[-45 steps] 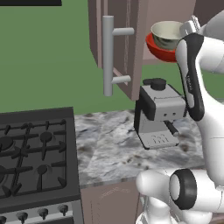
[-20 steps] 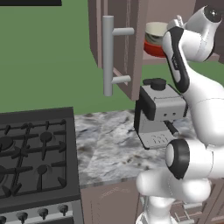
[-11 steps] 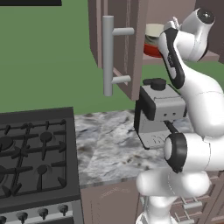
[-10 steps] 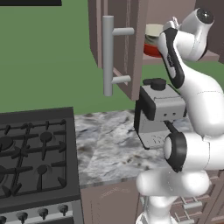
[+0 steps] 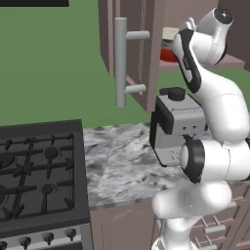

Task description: Pick up the bowls on the counter and stack them on top of one another in the open cabinet. Place the smaller bowl on top of the larger bowl.

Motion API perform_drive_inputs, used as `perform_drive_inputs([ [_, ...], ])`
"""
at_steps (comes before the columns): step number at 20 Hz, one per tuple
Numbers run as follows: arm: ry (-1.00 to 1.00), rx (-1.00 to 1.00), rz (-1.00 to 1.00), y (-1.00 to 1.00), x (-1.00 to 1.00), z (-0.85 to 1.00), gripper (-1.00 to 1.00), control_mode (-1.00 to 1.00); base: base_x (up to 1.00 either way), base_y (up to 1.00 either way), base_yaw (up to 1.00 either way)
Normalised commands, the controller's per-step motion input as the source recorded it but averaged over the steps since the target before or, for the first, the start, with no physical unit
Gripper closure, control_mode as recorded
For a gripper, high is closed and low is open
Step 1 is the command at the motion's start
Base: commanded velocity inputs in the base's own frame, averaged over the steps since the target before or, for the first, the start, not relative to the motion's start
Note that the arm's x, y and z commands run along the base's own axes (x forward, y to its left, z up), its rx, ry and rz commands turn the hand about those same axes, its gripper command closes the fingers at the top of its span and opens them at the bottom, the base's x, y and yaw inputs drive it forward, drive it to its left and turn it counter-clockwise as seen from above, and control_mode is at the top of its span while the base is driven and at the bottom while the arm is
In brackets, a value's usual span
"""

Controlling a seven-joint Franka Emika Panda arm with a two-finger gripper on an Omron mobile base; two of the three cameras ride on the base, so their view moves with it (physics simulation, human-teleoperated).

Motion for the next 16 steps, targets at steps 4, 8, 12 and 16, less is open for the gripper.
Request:
perform_drive_inputs([
  [4,0.0,0.0,0.0,0.0,0.07,0.0,-1.0,-1.0,0.0,0.0,0.0],
  [8,0.0,0.0,0.0,0.0,0.0,0.04,-1.0,-1.0,0.0,0.0,0.0],
  [12,-0.02,0.0,0.0,-0.02,-0.03,0.06,-1.0,-1.0,0.0,0.0,0.0],
  [16,-0.05,0.0,0.0,-0.06,-0.11,0.07,-1.0,-1.0,0.0,0.0,0.0],
])
